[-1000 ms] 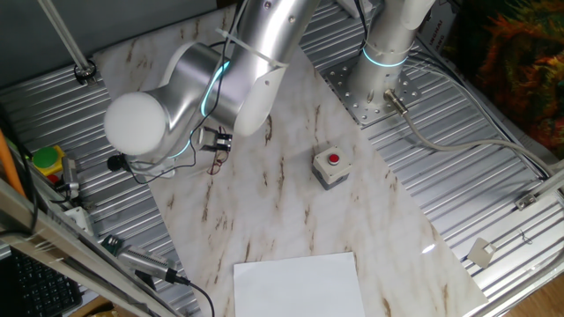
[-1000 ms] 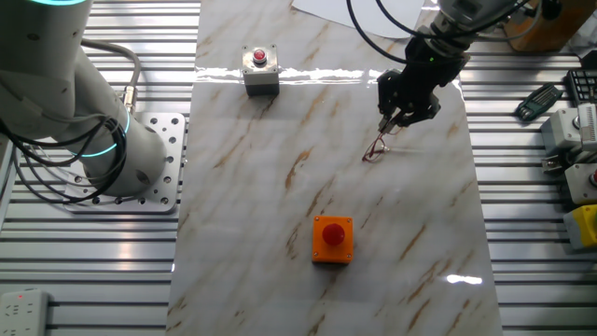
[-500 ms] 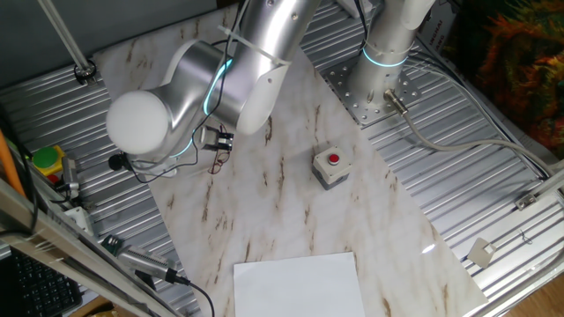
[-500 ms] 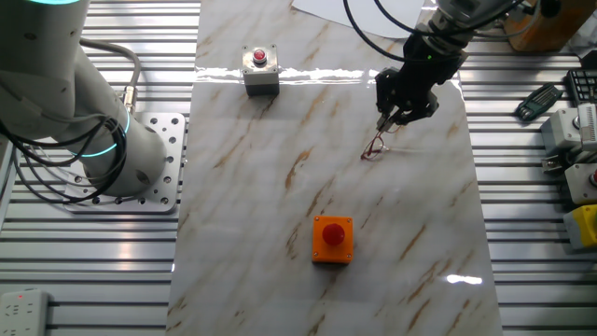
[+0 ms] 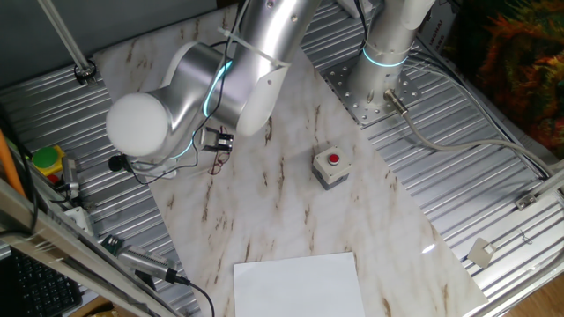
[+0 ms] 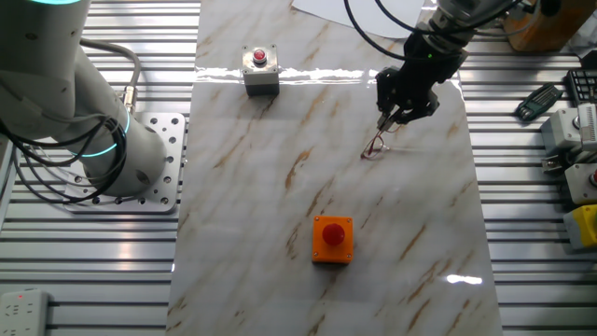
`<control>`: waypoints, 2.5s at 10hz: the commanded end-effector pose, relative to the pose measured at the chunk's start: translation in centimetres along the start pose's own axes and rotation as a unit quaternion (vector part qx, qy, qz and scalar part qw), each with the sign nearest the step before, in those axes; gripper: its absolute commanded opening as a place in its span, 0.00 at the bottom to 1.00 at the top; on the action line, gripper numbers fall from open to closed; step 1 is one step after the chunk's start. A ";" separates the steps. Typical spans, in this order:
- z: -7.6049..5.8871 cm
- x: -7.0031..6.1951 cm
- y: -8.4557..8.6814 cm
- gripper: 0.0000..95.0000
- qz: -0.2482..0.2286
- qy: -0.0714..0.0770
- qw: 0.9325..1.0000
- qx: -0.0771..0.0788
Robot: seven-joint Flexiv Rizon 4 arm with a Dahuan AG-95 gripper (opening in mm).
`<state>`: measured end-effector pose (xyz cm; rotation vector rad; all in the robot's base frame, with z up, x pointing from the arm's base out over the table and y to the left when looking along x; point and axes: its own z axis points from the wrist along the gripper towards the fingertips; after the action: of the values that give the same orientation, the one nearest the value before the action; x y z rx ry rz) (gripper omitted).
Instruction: Unfold the leg of the glasses (with one hand)
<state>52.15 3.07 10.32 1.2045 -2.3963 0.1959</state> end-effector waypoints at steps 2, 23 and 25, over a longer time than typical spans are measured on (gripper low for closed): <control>0.1 0.0 0.1 0.00 -0.020 -0.019 0.999 0.024; -0.8 -0.3 0.3 0.00 0.038 0.029 0.997 0.061; -0.9 -0.3 0.4 0.00 0.038 0.036 0.997 0.057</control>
<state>52.22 3.76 11.20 1.1383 -2.3978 0.4005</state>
